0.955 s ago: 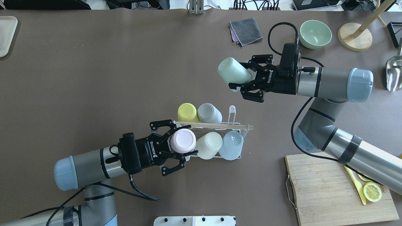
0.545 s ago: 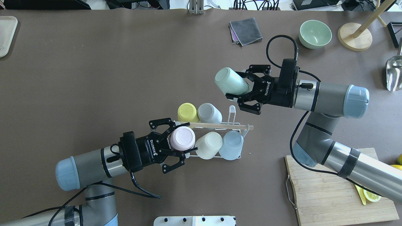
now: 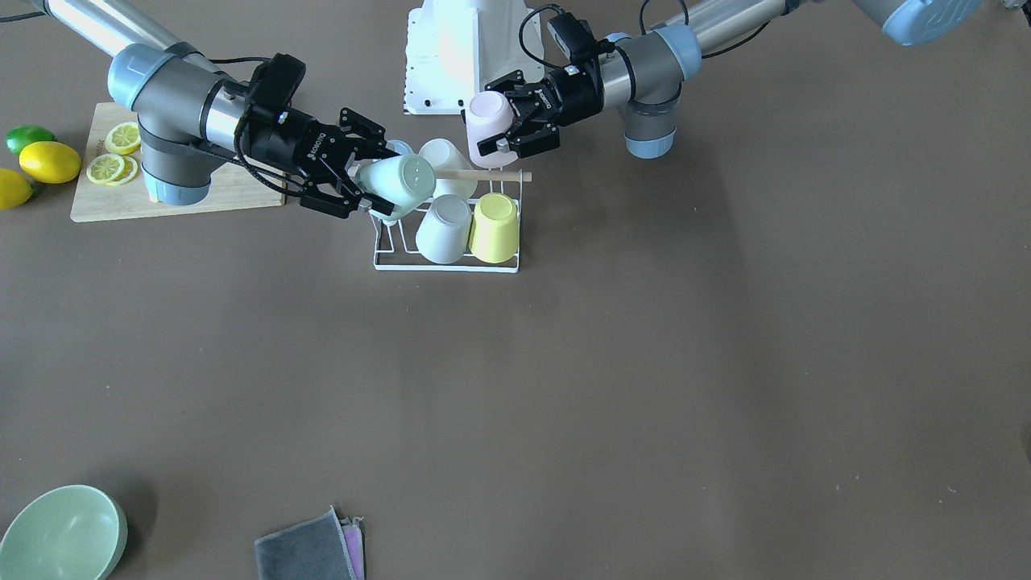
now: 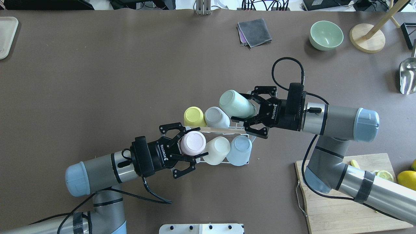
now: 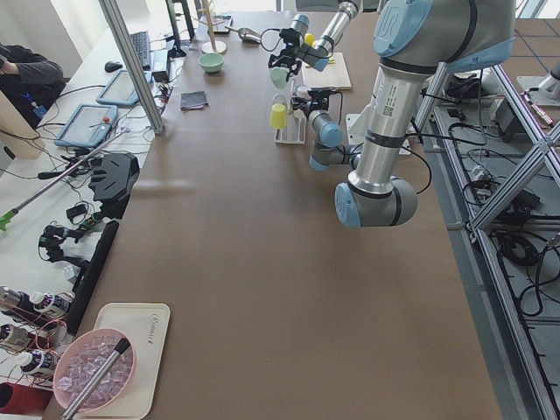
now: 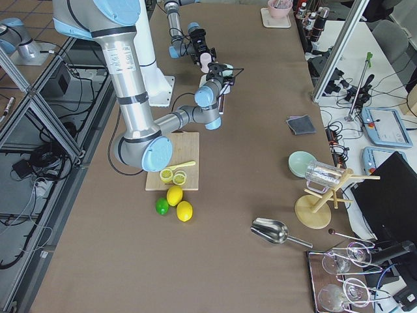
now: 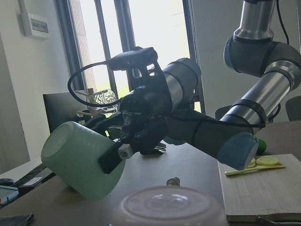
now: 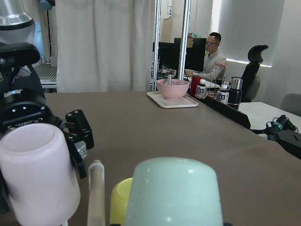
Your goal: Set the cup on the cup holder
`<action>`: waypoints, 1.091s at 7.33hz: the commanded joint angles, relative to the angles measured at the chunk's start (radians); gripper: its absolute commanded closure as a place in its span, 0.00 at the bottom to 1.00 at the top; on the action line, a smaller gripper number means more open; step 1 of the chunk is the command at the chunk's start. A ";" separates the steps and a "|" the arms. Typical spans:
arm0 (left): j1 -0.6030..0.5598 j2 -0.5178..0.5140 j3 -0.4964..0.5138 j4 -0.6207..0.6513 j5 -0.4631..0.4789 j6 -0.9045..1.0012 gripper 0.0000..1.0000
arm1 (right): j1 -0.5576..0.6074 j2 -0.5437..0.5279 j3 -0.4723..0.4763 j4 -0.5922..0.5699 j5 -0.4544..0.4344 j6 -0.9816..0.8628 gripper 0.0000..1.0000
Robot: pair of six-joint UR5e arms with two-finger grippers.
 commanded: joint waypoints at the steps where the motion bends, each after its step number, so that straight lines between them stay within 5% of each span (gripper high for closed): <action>1: 0.001 -0.004 0.001 -0.003 0.000 -0.001 0.69 | -0.029 -0.004 -0.005 0.001 0.000 -0.006 0.79; 7: -0.001 0.004 0.001 -0.026 0.012 -0.001 0.64 | -0.025 -0.033 -0.005 0.037 0.009 0.004 0.78; 8: -0.001 0.005 0.001 -0.024 0.014 -0.001 0.02 | -0.022 -0.033 -0.005 0.039 0.009 -0.001 0.78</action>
